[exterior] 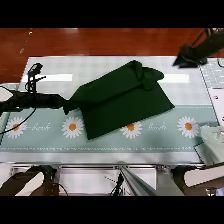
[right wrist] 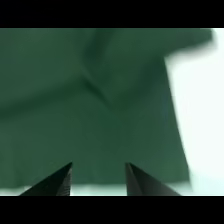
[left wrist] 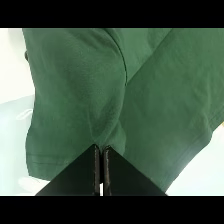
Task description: Fold the shirts.
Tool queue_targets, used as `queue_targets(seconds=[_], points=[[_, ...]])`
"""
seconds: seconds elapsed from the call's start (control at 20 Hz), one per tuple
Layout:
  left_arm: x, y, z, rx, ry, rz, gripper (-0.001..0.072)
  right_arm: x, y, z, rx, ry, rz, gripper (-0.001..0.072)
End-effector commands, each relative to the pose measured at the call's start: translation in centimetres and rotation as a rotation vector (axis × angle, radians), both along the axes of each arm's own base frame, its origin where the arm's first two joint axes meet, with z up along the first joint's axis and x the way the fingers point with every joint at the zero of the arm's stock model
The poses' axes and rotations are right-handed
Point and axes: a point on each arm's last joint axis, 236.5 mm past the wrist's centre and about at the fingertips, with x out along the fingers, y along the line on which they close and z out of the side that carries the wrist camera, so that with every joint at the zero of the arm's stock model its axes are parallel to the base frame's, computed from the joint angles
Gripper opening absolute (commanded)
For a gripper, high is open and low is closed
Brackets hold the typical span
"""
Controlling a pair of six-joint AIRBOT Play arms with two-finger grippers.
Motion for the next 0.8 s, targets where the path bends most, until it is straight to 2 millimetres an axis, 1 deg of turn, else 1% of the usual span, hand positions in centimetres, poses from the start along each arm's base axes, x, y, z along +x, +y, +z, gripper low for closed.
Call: queue_targets(seconds=[0.0,0.05,0.2,0.25,0.3,0.4,0.45,0.55,0.6,0.75], points=[[-0.1,0.0,-0.1,0.0,0.004,-0.003,0.0024,-7.6,0.1,-1.7,-0.017,0.16,0.021,0.0551],[-0.1,0.0,-0.1,0.0,0.003,-0.003,0.0025,-9.3,1.6,-2.8,0.036,0.179,0.018,0.0586],[-0.1,0.0,-0.1,0.0,0.003,-0.004,0.0024,-14.9,5.0,-8.5,0.155,0.252,-0.062,0.0589],[-0.1,0.0,-0.1,0.0,0.003,-0.004,0.0024,-16.4,6.3,-10.2,0.214,0.266,-0.11,0.059],[-0.1,0.0,-0.1,0.0,0.003,-0.003,0.0024,-17.3,7.9,-11.3,0.291,0.267,-0.168,0.0589],[-0.1,0.0,-0.1,0.0,0.003,-0.003,0.0025,-17.7,10.2,-12.9,0.428,0.24,-0.314,0.059],[-0.1,0.0,-0.1,0.0,0.003,-0.004,0.0025,-17.8,10.6,-13.9,0.444,0.223,-0.369,0.0589],[-0.1,0.0,-0.1,0.0,0.003,-0.003,0.0025,-18.2,11.5,-16.0,0.426,0.222,-0.43,0.0588],[-0.1,0.0,-0.1,0.0,0.003,-0.003,0.0025,-18.2,12.2,-16.6,0.411,0.212,-0.435,0.0587],[-0.1,0.0,-0.1,0.0,0.004,-0.003,0.0024,-16.6,14.4,-17.1,0.375,0.128,-0.481,0.0587]])
